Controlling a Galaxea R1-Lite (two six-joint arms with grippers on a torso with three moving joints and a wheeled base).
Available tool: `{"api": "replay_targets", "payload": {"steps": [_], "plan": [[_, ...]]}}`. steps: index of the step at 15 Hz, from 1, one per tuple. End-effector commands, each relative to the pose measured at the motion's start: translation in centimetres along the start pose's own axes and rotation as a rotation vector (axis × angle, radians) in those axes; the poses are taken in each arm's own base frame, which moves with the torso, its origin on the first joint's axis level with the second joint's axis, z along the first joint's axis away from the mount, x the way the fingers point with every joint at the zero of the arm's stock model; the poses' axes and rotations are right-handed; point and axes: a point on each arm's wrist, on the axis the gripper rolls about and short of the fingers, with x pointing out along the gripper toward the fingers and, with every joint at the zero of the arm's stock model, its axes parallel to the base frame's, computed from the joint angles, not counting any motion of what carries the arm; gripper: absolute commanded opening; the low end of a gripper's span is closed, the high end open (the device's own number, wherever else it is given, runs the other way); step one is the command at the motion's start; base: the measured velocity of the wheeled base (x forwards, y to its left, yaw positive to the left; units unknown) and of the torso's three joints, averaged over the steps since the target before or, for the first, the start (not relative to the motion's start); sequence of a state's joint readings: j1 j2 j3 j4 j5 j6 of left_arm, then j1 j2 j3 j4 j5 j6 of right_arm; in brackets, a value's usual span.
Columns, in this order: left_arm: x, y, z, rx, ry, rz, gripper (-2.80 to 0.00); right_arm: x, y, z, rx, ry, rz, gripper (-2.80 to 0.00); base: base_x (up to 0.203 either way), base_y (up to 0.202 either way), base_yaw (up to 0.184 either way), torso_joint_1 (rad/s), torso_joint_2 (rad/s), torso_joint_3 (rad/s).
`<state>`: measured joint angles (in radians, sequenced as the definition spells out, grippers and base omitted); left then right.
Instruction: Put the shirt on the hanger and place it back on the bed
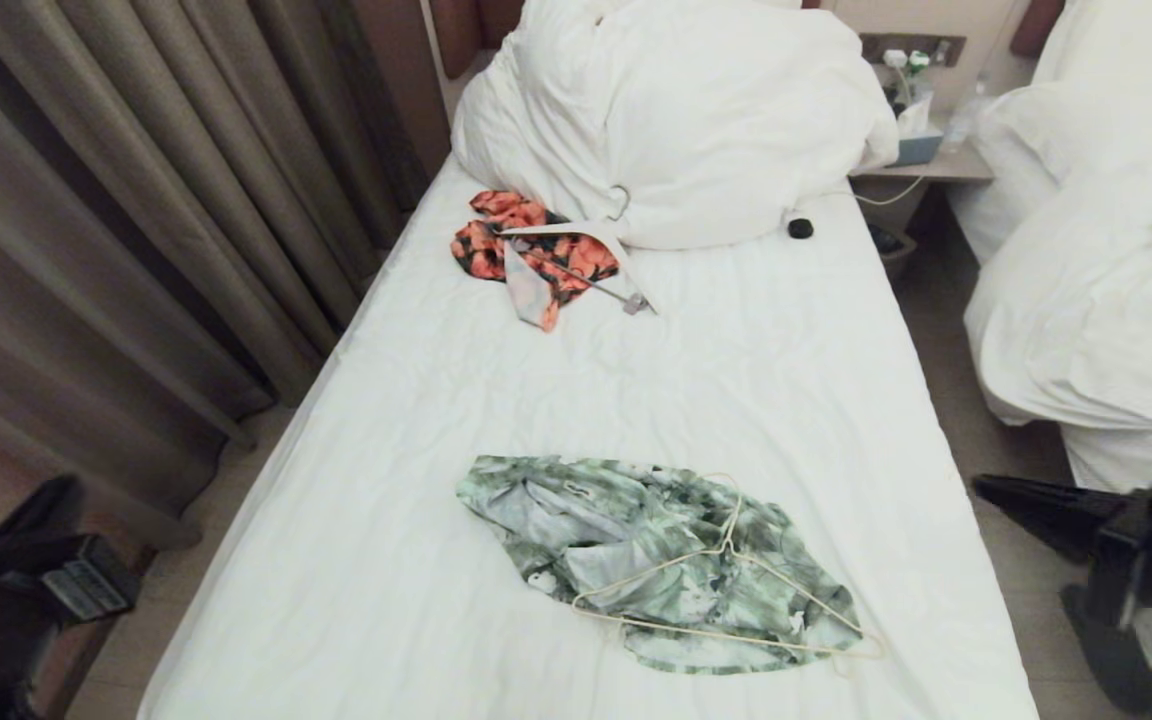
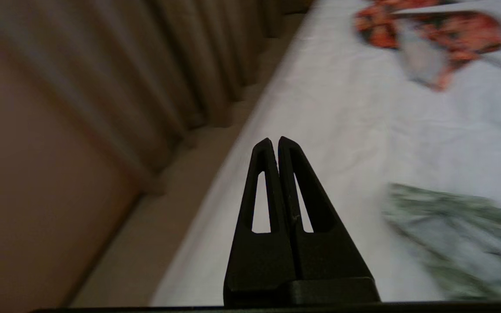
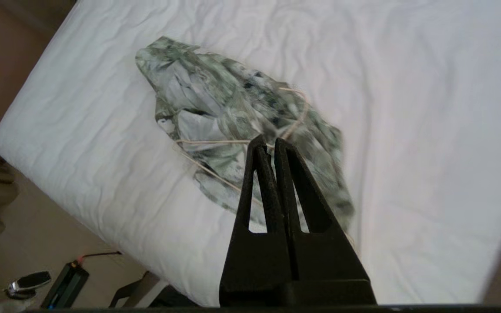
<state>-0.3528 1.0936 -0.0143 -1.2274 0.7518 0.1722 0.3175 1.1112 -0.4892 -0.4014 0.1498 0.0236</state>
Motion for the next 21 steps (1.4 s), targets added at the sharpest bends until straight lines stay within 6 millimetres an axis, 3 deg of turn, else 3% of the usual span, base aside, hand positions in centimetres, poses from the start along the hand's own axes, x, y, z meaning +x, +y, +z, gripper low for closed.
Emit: {"api": "replay_targets", "payload": {"steps": [1,6,9,12,16,18,21], "plan": [[-0.9,2.5,0.5,-0.018,-0.03,0.148,-2.8,-5.9,0.6,0.3,-0.01,-0.136,-0.031,-2.8,0.0,0.0,0.0,0.0,0.0,0.0],[-4.5,5.8,0.8,-0.071,-0.123,0.313,-2.8,-14.5,2.0,-3.2,0.07,-0.234,-0.186,-2.8,0.0,0.0,0.0,0.0,0.0,0.0],[-7.3,7.2,0.1,-0.075,-0.178,0.363,-2.8,-16.7,3.0,-5.3,0.089,-0.253,-0.25,-2.8,0.0,0.0,0.0,0.0,0.0,0.0],[-9.8,7.8,-1.7,-0.051,-0.199,0.249,-2.8,-17.7,3.7,-6.8,0.085,-0.271,-0.258,-2.8,0.0,0.0,0.0,0.0,0.0,0.0],[-11.2,7.6,-4.6,-0.018,-0.152,0.027,-2.8,-19.1,4.6,-9.2,0.064,-0.332,-0.265,-2.8,0.0,0.0,0.0,0.0,0.0,0.0],[-11.6,7.3,-6.2,0.002,-0.069,-0.137,-2.8,-18.5,4.4,-11.2,0.062,-0.309,-0.277,-2.8,0.0,0.0,0.0,0.0,0.0,0.0],[-11.6,6.9,-6.7,-0.003,-0.045,-0.307,-2.8,-16.9,3.6,-13.0,0.064,-0.243,-0.324,-2.8,0.0,0.0,0.0,0.0,0.0,0.0]]}}
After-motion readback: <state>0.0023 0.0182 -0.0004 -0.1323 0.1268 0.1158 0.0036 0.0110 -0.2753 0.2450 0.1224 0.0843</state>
